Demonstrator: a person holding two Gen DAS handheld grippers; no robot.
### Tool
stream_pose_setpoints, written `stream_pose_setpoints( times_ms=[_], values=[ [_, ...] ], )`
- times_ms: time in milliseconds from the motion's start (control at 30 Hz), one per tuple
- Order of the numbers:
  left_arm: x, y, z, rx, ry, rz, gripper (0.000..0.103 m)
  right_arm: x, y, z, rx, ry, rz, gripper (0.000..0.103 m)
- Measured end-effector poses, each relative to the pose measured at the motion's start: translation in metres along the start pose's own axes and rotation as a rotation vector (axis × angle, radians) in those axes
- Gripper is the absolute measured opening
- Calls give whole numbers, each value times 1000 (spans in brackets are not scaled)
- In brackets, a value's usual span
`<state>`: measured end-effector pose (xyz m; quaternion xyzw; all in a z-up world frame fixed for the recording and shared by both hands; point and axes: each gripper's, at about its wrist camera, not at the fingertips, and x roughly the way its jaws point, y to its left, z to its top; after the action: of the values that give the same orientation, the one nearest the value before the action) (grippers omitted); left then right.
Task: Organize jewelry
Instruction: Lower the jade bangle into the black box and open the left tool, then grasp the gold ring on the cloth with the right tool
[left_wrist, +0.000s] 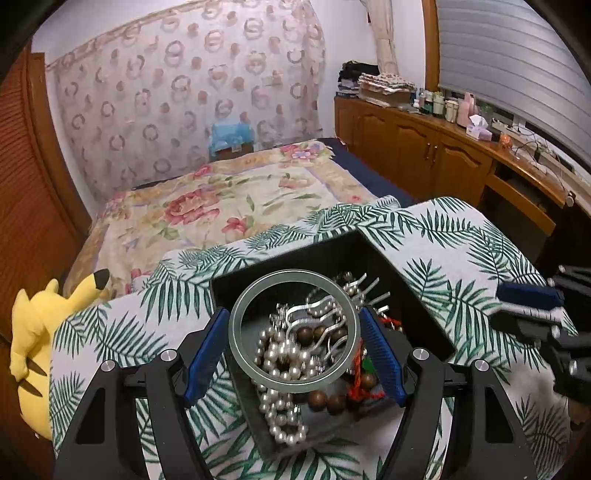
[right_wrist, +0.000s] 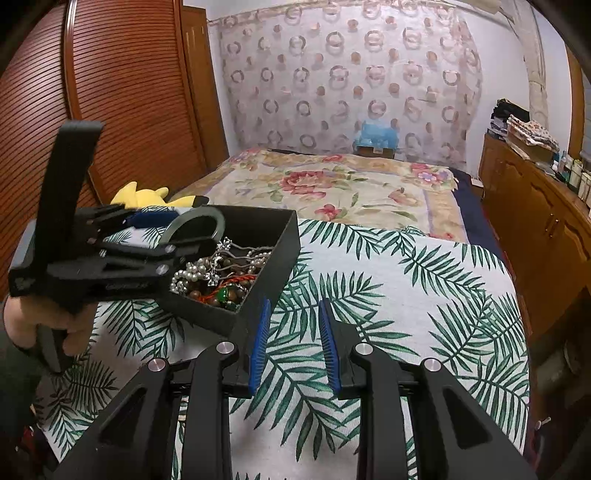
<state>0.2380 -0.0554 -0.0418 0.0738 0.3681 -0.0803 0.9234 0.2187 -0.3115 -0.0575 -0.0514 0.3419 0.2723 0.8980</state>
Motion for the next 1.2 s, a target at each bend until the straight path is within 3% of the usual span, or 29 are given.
stream_pose_setpoints(
  times_ms=[467, 933, 1100, 1200],
  values=[
    [15, 1, 12, 6, 25, 13, 71, 1, 10, -8, -13, 7, 12, 29],
    [-43, 3, -9, -9, -58, -44, 83, -4, 27, -16, -24, -3, 23, 29],
    [-56, 9, -21, -31, -81, -57, 93, -5, 36, -19, -35, -3, 28, 30],
    [-63, 13, -32, -54, -93, -76, 95, -7, 42, -22, -43, -7, 33, 42]
  ],
)
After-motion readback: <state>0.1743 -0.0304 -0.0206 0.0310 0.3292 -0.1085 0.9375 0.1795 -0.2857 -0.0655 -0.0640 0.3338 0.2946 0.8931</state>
